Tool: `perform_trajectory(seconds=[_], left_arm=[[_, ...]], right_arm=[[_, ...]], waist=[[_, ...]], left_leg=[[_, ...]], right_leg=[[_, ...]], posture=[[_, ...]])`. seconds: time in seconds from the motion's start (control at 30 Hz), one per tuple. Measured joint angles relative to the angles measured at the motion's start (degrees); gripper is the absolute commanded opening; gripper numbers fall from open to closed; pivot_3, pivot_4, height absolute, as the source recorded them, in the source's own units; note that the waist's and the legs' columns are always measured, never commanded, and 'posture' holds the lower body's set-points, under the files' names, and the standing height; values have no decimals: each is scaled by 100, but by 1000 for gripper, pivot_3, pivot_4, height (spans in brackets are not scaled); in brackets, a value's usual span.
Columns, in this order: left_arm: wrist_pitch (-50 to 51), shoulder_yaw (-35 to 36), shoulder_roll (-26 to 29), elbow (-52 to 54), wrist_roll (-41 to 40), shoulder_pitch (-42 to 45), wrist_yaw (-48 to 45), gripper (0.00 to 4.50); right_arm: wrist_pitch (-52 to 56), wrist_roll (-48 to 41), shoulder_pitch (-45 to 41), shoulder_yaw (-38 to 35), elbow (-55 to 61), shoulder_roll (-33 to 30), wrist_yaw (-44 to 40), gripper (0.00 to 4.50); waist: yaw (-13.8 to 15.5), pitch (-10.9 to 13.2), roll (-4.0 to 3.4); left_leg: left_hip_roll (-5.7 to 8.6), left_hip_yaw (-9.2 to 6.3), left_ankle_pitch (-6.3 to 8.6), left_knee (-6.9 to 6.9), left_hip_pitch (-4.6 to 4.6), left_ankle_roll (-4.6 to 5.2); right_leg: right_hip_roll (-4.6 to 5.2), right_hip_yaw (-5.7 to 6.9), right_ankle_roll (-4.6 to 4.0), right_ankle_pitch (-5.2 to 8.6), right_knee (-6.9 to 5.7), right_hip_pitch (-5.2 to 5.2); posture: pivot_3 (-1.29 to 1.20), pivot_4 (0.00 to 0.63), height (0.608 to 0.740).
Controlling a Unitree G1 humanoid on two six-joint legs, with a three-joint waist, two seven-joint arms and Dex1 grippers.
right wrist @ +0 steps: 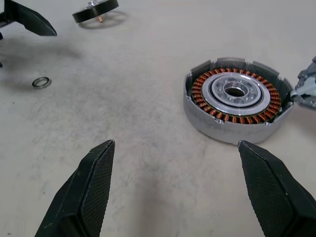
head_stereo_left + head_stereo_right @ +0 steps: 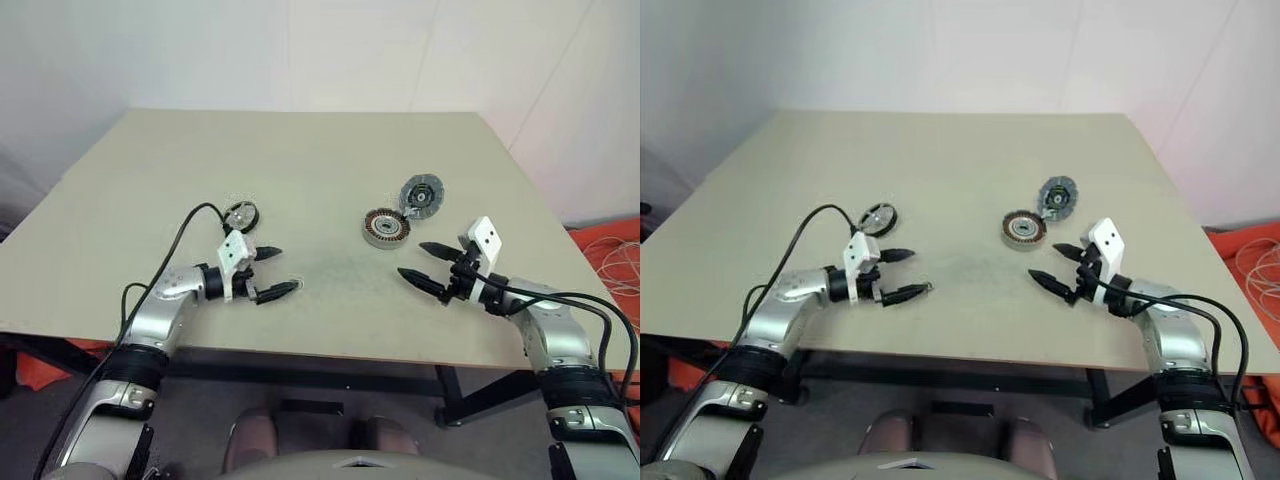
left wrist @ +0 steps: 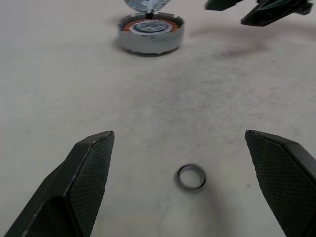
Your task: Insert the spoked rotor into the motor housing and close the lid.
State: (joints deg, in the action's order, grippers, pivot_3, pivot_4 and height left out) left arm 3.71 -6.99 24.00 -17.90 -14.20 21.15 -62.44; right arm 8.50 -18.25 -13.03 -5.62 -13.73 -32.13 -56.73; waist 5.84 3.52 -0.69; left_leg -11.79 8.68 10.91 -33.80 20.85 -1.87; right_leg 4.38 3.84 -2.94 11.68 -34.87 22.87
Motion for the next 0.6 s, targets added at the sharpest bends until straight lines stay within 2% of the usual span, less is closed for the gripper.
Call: perform_trajectory(seconds=[0.33, 0.6], left_arm=[[314, -148, -136, -580, 133, 110, -3, 4500], [92, -278, -192, -781, 408, 206, 56, 4500]], right_arm=[[253, -222, 273, -48, 643, -112, -102, 4487], [294, -218, 275, -41, 684, -126, -106, 4487]], waist=[[3, 0, 0], [5, -2, -3]], left_leg=[[1, -1, 0, 1, 1, 1], [1, -1, 0, 2, -24, 0]], right_leg=[[1, 1, 10, 6, 3, -1], [1, 1, 34, 20, 4, -30]], posture=[[0, 0, 740], [0, 0, 740]])
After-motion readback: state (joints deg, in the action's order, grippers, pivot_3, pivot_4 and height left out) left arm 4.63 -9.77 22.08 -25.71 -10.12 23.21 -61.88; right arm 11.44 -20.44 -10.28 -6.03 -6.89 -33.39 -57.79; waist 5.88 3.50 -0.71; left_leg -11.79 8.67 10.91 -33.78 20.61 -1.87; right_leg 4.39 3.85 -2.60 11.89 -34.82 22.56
